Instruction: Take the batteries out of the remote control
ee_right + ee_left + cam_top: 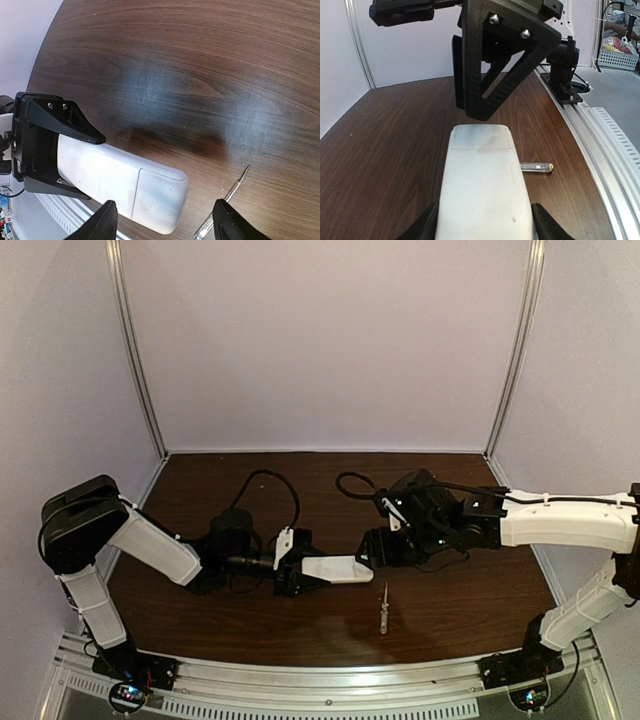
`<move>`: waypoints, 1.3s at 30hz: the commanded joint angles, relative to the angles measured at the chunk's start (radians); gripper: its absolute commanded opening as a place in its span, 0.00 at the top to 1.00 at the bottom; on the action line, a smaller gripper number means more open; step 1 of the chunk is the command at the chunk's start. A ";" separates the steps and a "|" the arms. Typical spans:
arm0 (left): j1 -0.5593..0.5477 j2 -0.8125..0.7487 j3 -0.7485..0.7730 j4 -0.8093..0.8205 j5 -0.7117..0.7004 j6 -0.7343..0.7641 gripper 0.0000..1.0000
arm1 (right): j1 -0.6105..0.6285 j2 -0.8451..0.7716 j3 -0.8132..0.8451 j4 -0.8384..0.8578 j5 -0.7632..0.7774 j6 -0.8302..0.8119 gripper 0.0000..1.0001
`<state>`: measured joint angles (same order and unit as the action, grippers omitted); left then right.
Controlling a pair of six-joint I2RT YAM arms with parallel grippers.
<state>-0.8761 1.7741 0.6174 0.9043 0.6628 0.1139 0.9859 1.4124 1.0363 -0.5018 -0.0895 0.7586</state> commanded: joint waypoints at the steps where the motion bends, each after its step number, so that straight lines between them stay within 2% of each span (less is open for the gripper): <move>1: 0.000 0.012 0.031 0.038 0.023 0.015 1.00 | -0.007 0.020 0.005 -0.003 -0.005 0.004 0.34; 13: 0.000 0.010 0.026 0.044 0.028 0.019 1.00 | -0.012 0.071 0.012 0.014 -0.018 0.007 0.43; 28: 0.000 0.003 0.019 0.051 0.040 0.018 1.00 | -0.012 0.090 0.001 0.050 -0.057 0.012 0.49; 39: 0.000 -0.005 0.006 0.071 0.043 0.013 1.00 | -0.012 0.081 -0.028 0.065 -0.072 0.019 0.60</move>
<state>-0.8761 1.7790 0.6189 0.9043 0.6773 0.1154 0.9787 1.4925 1.0328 -0.4507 -0.1566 0.7704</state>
